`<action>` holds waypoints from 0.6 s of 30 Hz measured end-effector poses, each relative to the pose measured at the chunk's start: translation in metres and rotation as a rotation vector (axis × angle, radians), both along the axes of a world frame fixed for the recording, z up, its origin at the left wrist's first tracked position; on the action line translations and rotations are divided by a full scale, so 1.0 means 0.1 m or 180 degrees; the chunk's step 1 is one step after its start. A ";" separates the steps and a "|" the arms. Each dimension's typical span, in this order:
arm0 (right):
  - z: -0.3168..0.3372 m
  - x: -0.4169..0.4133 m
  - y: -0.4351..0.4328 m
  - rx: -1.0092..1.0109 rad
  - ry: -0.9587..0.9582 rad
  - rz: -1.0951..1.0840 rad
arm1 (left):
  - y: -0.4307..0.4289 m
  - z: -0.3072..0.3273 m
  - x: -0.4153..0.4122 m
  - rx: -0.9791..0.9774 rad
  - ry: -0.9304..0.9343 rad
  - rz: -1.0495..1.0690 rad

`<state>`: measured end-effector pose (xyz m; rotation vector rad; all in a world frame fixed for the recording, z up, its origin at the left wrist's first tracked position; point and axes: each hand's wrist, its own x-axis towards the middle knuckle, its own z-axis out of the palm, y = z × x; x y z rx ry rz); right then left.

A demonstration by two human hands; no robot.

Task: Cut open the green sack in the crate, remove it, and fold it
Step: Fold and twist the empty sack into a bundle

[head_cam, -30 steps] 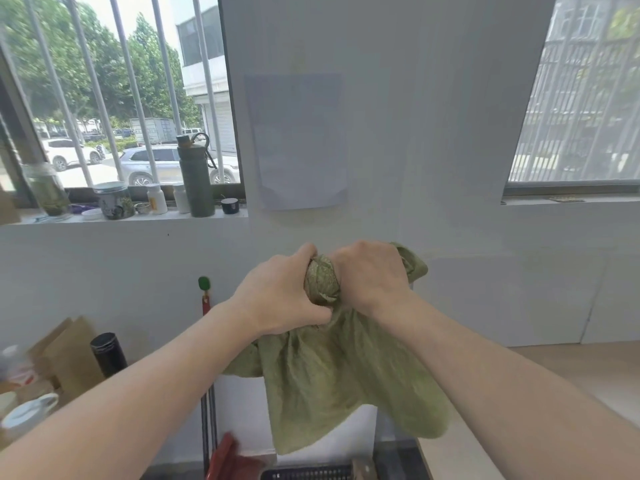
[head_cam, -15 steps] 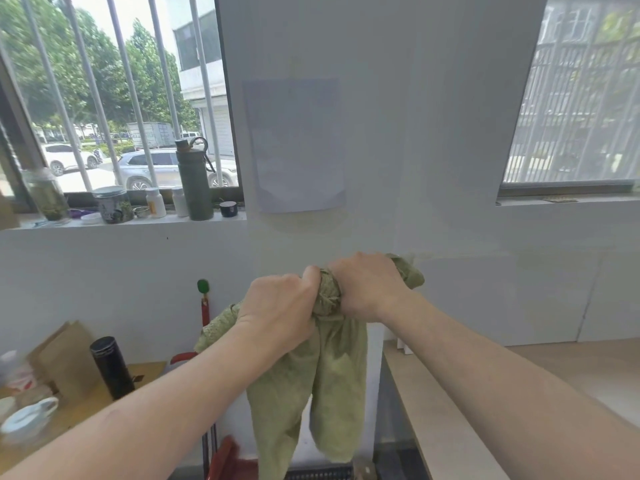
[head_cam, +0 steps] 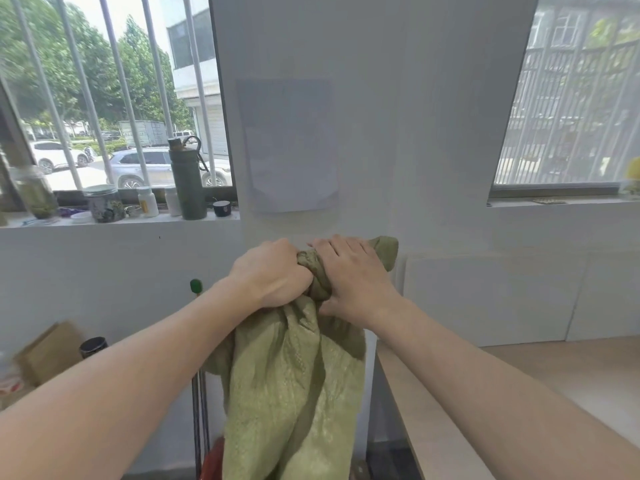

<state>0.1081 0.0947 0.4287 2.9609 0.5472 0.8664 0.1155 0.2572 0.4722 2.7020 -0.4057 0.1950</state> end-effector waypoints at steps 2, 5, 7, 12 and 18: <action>-0.01 0.04 -0.01 0.0016 -0.0300 0.0015 | 0.01 0.04 -0.02 -0.0331 0.0430 -0.0221; -0.03 0.09 -0.02 0.0089 -0.0605 0.0099 | 0.04 0.07 -0.06 -0.0694 0.0900 -0.0530; -0.02 0.11 0.00 -0.0025 -0.0648 0.0080 | 0.06 0.05 -0.07 -0.0757 0.1014 -0.0724; 0.08 0.06 0.02 -0.0148 -0.0468 0.0155 | 0.12 -0.04 -0.06 -0.0287 0.0808 -0.0990; 0.20 0.04 0.01 -0.0147 0.0077 -0.0226 | 0.08 -0.18 -0.18 0.1331 -0.1101 -0.0448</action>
